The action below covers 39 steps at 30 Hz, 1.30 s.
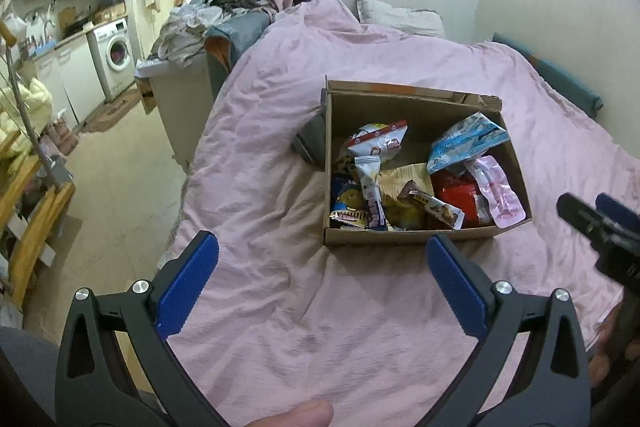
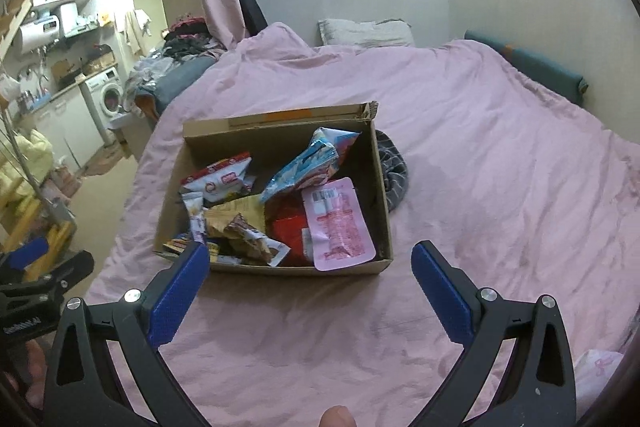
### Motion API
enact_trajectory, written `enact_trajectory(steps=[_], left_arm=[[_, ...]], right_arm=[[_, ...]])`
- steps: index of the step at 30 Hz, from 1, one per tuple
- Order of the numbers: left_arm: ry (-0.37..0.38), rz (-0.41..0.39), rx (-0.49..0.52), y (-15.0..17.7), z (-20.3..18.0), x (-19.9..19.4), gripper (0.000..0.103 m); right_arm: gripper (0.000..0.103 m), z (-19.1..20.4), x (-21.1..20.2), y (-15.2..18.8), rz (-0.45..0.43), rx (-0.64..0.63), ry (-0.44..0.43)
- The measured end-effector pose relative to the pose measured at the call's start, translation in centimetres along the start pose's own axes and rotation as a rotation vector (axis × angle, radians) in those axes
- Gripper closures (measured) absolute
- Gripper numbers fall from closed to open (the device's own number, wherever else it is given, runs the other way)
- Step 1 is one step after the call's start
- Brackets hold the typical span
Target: Organize snacks
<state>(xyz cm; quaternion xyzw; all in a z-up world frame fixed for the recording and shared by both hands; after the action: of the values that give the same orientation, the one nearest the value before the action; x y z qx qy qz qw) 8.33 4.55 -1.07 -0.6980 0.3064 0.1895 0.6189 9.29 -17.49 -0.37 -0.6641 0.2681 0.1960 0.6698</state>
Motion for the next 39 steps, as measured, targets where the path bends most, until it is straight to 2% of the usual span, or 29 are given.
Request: enact_trajectory(steps=[5,12,39], left_arm=[[-0.036,-0.023,-0.017,-0.5,0.7,0.3,0.000],[-0.029,0.010,-0.001,0.4,0.3,0.6,0.000],[-0.045,-0.010,0.004,0.3,0.6,0.2,0.000]], right_arm=[[0.000,0.8,1.1,0.7,0.025,-0.021,0.013],[0.000,1.2,1.4,0.9,0.023,-0.047,0.027],[0.000,1.1,1.2,1.2,0.021,-0.051,0.038]])
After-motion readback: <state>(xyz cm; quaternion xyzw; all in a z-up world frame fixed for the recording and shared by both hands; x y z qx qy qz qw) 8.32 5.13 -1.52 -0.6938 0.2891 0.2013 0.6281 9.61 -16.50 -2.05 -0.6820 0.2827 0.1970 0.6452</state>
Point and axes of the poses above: each gripper's, at about its wrist camera, not at the fingertips, and x roughly the way its jaws point, z to its left, y to its underside, the point moved 7 cm from there along x, roughly the way its jaws point, and after that the axes turned 11 degrees about y, right-handed, at the moved point
